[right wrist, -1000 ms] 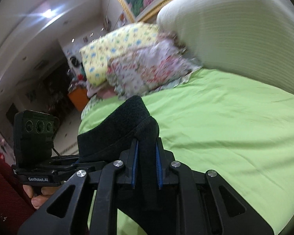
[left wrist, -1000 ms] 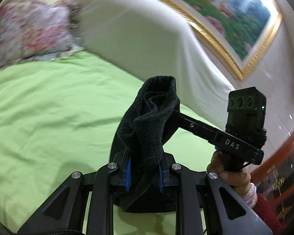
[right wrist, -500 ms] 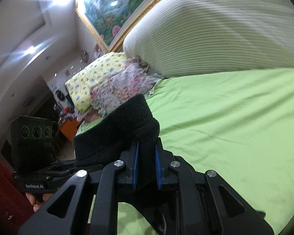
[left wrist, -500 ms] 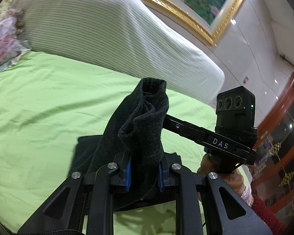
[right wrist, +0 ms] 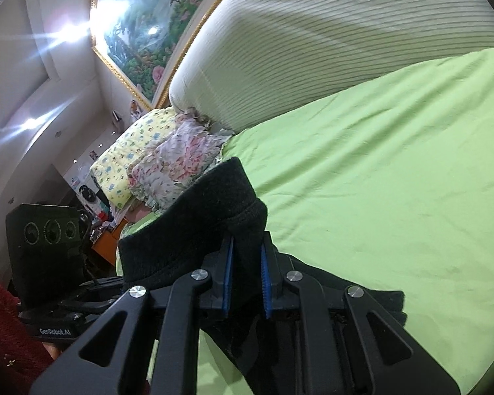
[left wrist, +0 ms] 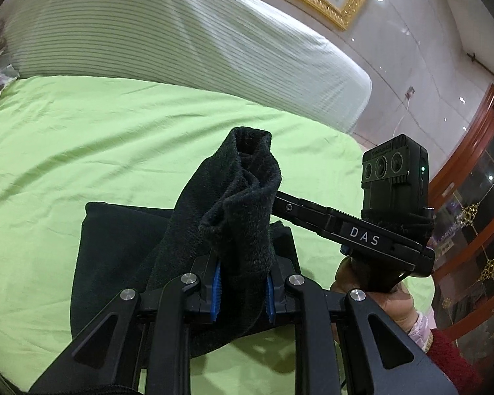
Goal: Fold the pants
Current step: 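Grasp the folded pants end with the left gripper while the right gripper grasps beside it, then lift the gripped pants end with both grippers and fold it over the rest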
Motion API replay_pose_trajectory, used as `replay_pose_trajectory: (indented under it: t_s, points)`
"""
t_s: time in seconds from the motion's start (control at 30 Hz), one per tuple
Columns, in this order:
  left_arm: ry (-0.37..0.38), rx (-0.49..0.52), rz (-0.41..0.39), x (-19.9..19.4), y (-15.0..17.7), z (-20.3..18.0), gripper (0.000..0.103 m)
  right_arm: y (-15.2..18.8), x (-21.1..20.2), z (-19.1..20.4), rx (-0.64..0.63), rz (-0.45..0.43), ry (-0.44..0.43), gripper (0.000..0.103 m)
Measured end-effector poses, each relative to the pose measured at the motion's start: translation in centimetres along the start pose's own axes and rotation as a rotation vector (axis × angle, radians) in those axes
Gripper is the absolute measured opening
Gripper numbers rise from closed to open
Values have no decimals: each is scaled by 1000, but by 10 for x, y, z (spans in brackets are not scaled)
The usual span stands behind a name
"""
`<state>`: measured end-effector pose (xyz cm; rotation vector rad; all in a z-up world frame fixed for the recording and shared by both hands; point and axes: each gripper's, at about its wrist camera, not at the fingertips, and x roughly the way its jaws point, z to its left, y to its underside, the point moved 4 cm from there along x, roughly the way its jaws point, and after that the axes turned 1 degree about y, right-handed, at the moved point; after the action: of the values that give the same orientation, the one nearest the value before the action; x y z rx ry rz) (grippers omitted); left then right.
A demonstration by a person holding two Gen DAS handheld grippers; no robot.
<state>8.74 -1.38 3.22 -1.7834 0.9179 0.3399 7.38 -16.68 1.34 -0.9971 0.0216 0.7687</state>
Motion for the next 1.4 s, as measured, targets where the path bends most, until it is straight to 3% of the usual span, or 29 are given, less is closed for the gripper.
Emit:
replay_pose_trajectory:
  t_s: [0.43,0.67,0.83,0.97,1.07,1.13,1.2,1.27,1.4]
  points:
    - [-27,46,23,15,14,-7,20,7,-1,-10,14,26,52,16]
    - [-30,120,27,30,18,-20,23,14,-10,-16,-10,44,177,20]
    - [4,156,61,42,24,-27,36,15,-33,-20,-4,-7,299,20]
    - [64,162,97,46,33,-31,59,18,-48,-21,14,-25,364,20]
    - [70,185,94,43,37,-34,65,23,-57,-18,33,-38,419,21]
    - [80,191,101,36,39,-34,68,26,-64,-14,50,-58,450,30]
    - [85,188,103,26,40,-30,73,28,-75,-10,74,-106,501,67]
    - [82,178,97,13,39,-21,76,29,-86,-4,94,-159,529,75]
    - [28,104,73,-9,36,11,80,29,-98,14,129,-233,578,79]
